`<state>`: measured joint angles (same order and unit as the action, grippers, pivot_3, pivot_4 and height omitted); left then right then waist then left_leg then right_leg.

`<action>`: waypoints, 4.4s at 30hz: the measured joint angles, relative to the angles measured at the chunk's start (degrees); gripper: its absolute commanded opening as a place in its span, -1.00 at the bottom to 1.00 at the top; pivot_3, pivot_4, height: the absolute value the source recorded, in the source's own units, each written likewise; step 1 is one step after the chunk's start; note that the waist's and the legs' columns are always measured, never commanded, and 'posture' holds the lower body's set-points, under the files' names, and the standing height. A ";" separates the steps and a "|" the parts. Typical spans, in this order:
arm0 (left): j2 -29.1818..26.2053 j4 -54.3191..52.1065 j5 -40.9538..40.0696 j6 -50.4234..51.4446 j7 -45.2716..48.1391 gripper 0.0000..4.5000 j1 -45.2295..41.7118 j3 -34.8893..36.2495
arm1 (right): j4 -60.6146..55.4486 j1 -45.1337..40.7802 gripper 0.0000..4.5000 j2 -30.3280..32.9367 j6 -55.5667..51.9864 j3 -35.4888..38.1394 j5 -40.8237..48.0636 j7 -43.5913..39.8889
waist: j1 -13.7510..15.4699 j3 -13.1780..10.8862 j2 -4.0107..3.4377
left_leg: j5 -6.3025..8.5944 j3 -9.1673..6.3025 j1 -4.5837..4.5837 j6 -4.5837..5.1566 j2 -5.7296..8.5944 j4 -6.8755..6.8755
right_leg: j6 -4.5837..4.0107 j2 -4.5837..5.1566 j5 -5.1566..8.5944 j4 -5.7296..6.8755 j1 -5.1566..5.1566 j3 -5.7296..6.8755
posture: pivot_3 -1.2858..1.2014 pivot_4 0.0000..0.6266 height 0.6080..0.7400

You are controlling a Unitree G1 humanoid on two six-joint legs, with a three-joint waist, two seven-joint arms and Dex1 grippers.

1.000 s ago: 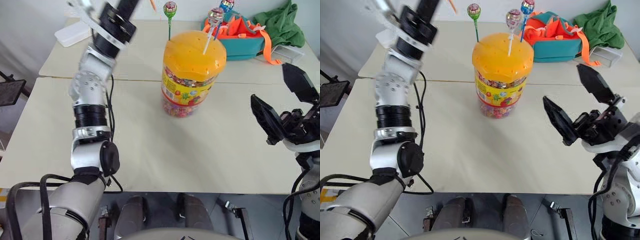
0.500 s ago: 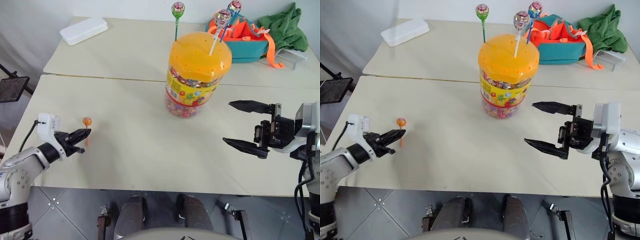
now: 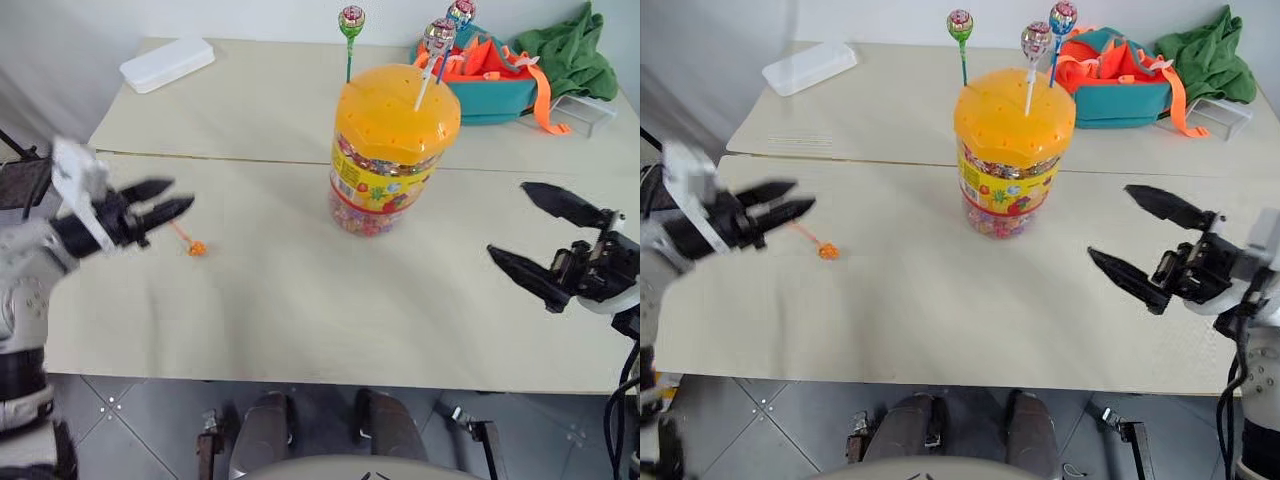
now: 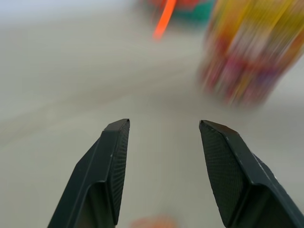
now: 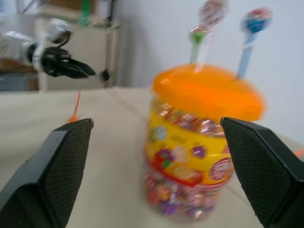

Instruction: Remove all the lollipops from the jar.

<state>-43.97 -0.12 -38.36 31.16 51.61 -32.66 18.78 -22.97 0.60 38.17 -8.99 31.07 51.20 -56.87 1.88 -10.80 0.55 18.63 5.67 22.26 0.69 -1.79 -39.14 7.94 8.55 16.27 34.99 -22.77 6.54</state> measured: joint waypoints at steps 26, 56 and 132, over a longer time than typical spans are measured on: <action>29.16 48.23 11.68 -14.54 1.66 -0.87 -41.33 -9.40 | -6.14 -2.35 1.00 -6.20 2.69 0.67 -1.00 16.12 | -0.39 -0.10 0.18 | -0.10 0.21 0.10 0.18 0.05 0.02 | 0.09 -0.03 -0.02 -0.21 -0.09 -0.04 | 0.03 -0.52 1.00; 2.87 -21.59 -1.38 33.85 -22.37 -0.42 25.13 1.99 | 8.91 -15.70 1.00 6.37 -1.29 -17.31 -4.97 -21.20 | -0.23 -0.22 0.42 | -0.02 -0.41 -0.03 0.13 -0.01 -0.04 | 0.08 0.04 -0.02 -0.10 0.03 -0.32 | 0.03 -0.52 1.00; 9.27 -0.66 2.66 -17.27 20.73 1.00 6.49 -10.78 | 47.99 -20.15 -0.38 22.40 -10.95 -25.18 -38.83 -1.45 | -2.08 -0.19 0.17 | 0.01 1.04 0.11 0.09 -0.16 0.04 | 0.02 0.00 0.00 0.08 -0.75 -0.46 | 0.03 -0.52 1.00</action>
<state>-34.70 -0.78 -35.70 13.90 72.34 -26.17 8.00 25.02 -19.56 60.58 -19.94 5.89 12.36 -58.32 -0.20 -10.99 0.72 18.64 6.71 22.37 0.78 -1.96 -39.10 7.96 8.56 16.27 35.06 -23.51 6.07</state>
